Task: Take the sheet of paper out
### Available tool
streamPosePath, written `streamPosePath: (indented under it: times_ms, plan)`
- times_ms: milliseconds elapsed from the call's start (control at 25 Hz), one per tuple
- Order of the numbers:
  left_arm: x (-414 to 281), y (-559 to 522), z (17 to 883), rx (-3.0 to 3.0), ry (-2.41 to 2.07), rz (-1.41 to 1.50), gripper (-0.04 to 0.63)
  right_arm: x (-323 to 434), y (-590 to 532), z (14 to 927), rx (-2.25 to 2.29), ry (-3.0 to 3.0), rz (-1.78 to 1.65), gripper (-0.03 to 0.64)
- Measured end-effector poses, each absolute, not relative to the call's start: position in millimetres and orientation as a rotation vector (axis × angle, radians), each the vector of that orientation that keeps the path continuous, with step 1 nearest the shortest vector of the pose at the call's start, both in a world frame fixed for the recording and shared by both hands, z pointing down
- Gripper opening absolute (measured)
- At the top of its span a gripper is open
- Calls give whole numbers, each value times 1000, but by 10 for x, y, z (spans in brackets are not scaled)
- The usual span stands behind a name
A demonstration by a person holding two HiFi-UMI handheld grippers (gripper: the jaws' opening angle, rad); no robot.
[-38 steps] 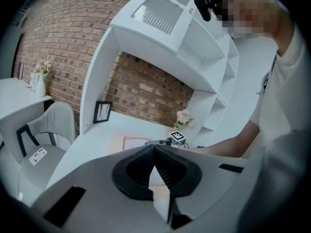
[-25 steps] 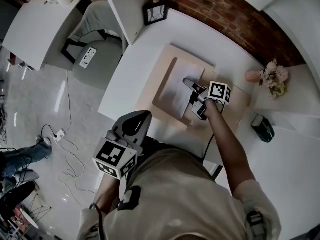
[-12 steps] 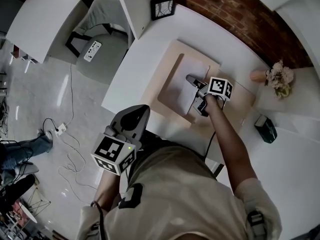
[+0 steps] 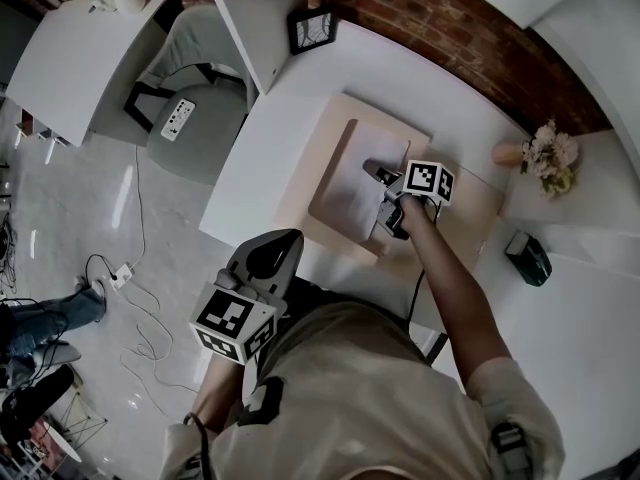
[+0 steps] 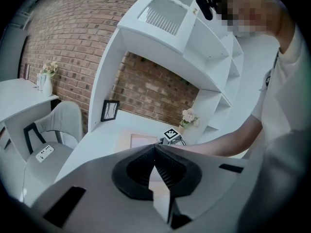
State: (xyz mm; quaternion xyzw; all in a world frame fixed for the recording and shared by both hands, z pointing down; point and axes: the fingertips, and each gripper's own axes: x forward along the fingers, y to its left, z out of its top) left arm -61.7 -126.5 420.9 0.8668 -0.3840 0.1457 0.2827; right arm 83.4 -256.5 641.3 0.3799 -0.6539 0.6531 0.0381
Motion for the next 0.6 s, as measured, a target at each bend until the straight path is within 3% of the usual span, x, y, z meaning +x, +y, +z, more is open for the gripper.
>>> streamPosePath:
  times_ms: [600]
  plan:
    - [-504,-1263,4254,2332,-992,398,15,823,-2537,6494,1164,-1963,1902,28]
